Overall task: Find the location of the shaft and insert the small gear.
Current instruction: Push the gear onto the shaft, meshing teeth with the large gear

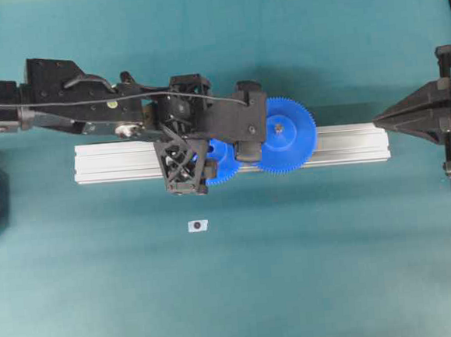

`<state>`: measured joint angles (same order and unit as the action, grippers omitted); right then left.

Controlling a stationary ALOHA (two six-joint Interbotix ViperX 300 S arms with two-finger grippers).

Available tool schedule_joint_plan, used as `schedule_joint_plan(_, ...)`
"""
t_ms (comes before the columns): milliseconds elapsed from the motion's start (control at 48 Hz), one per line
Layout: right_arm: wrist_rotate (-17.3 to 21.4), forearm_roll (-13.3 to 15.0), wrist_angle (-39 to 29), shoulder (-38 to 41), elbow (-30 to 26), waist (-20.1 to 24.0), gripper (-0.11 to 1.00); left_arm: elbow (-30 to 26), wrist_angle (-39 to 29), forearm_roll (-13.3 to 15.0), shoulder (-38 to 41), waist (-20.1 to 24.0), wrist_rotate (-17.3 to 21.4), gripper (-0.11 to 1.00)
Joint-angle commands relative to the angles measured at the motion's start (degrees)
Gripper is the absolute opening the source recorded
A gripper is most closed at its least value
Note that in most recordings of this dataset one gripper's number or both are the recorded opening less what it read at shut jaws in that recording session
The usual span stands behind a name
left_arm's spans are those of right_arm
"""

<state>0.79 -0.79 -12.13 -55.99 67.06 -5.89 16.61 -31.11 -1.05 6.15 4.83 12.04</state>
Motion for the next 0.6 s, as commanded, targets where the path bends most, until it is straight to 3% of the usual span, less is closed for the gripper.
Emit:
schedule_joint_plan(0, 0.53, 0.00, 0.35, 0.26, -0.53, -0.09, 0.10, -1.41, 0.35, -0.18, -1.32, 0.26, -0.09, 0.78)
schedule_joint_plan(62, 0.53, 0.00, 0.44, 0.26, -0.53, -0.09, 0.11, -1.49, 0.35, -0.18, -1.41, 0.26, -0.09, 0.83)
schedule_joint_plan(583, 0.62, -0.18, 0.53, 0.26, -0.53, -0.09, 0.10, -4.13, -0.26, -0.18, -4.75, 0.53, 0.09, 0.82)
